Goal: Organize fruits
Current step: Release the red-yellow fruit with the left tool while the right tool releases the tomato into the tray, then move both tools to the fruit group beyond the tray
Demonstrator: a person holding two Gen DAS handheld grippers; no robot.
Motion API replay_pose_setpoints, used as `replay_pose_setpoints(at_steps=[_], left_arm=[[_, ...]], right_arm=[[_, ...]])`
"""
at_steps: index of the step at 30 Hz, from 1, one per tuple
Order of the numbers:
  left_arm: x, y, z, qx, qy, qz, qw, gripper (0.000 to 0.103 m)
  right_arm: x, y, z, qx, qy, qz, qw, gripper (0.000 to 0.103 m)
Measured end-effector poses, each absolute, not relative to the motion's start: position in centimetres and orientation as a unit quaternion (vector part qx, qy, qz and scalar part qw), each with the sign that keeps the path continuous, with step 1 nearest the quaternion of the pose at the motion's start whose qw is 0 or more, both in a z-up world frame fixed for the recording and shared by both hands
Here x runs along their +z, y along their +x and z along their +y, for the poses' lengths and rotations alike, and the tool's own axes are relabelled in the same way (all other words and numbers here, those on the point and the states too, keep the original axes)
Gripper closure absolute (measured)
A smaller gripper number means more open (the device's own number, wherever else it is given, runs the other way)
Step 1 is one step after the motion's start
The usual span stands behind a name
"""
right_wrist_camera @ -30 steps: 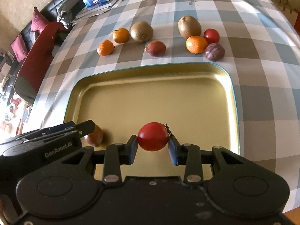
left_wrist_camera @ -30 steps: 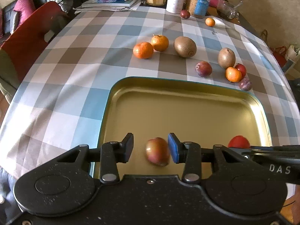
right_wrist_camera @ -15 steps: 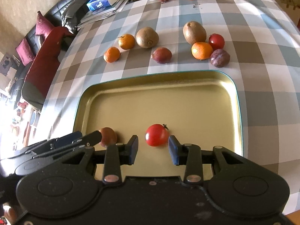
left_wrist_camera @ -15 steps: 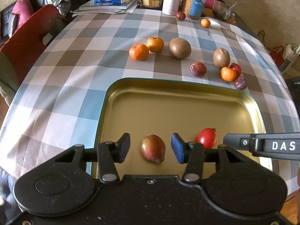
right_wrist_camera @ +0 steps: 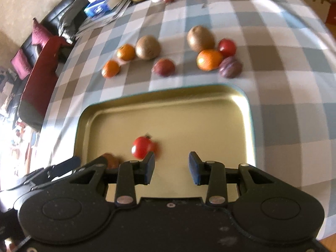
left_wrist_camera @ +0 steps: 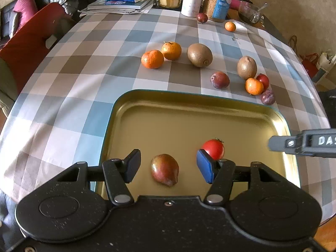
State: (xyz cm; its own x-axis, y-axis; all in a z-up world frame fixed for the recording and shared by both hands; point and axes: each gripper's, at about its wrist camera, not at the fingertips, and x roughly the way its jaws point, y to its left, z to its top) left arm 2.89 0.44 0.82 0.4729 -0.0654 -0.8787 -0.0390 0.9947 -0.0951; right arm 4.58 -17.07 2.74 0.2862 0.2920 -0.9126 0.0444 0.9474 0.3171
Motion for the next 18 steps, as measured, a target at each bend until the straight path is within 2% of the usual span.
replay_pose_setpoints(at_steps=[9, 18], left_arm=[[-0.1, 5.1, 0.9, -0.026, -0.066, 0.540, 0.839, 0.040], [1.0, 8.8, 1.1, -0.019, -0.034, 0.519, 0.854, 0.040]], right_arm=[[3.5, 5.2, -20.6, 0.027, 0.173, 0.561, 0.809, 0.064], [2.3, 5.8, -23.8, -0.010, 0.223, 0.564, 0.795, 0.064]])
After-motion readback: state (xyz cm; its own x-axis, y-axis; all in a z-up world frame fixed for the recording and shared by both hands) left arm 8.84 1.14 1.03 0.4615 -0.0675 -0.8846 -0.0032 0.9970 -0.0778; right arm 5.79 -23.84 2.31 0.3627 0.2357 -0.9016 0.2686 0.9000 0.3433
